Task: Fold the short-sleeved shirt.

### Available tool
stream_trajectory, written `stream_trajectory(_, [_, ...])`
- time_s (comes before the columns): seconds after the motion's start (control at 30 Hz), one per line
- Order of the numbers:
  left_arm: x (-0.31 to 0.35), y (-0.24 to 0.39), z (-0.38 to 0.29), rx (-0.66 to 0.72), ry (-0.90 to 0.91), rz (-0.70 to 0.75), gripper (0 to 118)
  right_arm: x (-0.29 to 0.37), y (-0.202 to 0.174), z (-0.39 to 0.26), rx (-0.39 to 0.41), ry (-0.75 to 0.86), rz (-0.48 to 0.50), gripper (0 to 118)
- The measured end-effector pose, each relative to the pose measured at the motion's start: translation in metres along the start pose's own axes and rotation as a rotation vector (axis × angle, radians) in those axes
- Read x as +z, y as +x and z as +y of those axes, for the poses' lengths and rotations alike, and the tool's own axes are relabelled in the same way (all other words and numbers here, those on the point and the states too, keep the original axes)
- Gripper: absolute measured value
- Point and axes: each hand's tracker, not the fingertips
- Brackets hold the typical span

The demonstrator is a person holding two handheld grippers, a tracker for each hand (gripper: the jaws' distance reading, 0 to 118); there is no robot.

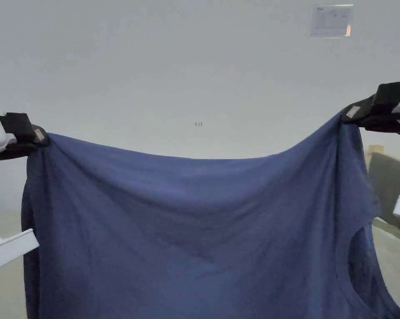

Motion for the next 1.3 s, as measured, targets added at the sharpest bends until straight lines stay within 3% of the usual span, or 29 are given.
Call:
stream_trajectory(0.13, [-0.013,0.005,0.019,0.148,0.161,0.108,3,-0.015,-0.034,0.026,0.005,0.054,0.029,4])
stream_trajectory(0.27, [-0.038,0.025,0.03,0.029,0.236,0.259,3,-0.032,-0.054,0.046,-0.007,0.132,0.035,4])
stream_trajectory(0.4, [-0.067,0.039,0.038,0.023,0.263,0.361,3,-0.06,-0.067,0.061,0.07,0.15,-0.024,4])
stream_trajectory(0.5, [-0.089,0.052,0.046,-0.013,0.274,0.314,3,-0.084,-0.072,0.069,0.088,0.161,-0.035,4])
stream_trajectory(0.63, [-0.128,0.072,0.061,-0.228,0.187,0.197,3,-0.11,-0.075,0.075,0.153,0.162,-0.092,4])
stream_trajectory(0.77, [-0.162,0.072,0.076,-0.163,0.18,0.161,3,-0.149,-0.067,0.085,0.209,0.169,-0.142,4])
stream_trajectory(0.97, [-0.222,0.071,0.085,-0.2,0.184,0.138,3,-0.203,-0.047,0.102,0.255,0.189,-0.221,4])
stream_trajectory(1.3, [-0.291,0.047,0.064,-0.179,0.196,0.074,3,-0.25,-0.004,0.096,0.259,0.214,-0.282,4])
